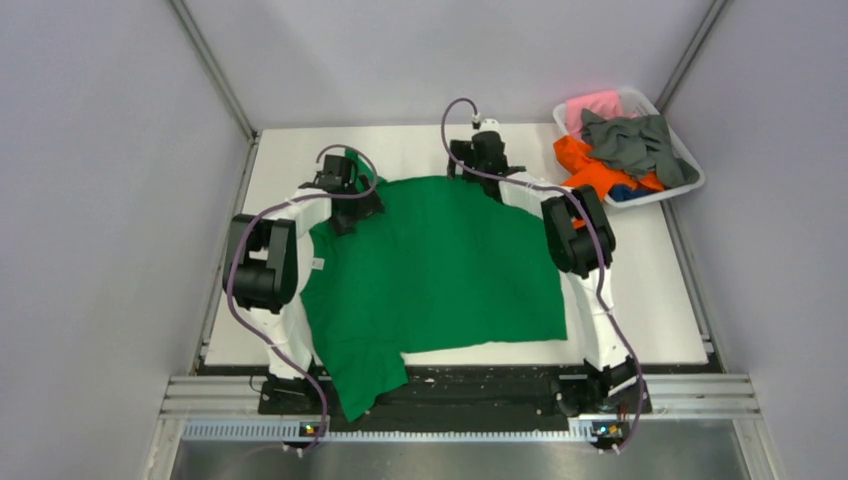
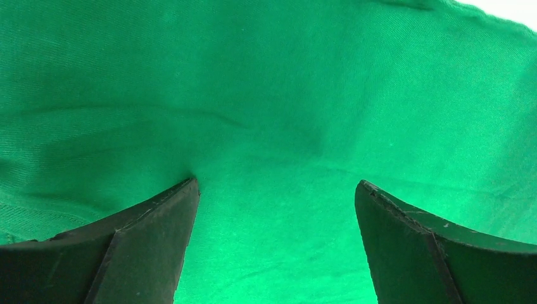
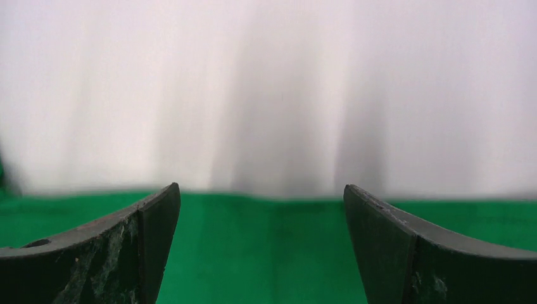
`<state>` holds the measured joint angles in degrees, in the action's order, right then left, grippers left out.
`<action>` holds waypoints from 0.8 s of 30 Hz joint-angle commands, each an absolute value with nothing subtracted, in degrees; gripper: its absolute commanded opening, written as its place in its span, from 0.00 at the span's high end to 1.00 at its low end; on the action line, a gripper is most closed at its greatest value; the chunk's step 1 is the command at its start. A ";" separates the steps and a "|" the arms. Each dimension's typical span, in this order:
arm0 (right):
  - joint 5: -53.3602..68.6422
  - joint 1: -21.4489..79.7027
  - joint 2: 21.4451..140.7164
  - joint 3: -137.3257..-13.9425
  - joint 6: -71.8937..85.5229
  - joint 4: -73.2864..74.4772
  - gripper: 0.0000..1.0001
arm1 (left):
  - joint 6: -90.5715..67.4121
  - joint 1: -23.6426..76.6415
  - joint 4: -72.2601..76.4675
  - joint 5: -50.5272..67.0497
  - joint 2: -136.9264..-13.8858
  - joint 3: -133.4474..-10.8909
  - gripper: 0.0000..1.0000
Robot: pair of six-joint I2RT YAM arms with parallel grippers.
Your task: Fold and stack the t-shirts
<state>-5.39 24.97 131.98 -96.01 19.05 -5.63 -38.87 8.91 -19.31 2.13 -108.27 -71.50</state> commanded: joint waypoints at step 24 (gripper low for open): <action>-4.11 24.96 98.63 -58.75 21.21 -8.53 0.01 | -38.35 8.44 -26.76 -1.60 -124.80 -102.45 0.04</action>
<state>-5.04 24.36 100.62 -60.69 19.75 -8.97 -37.93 8.67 -25.04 0.97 -123.44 -100.38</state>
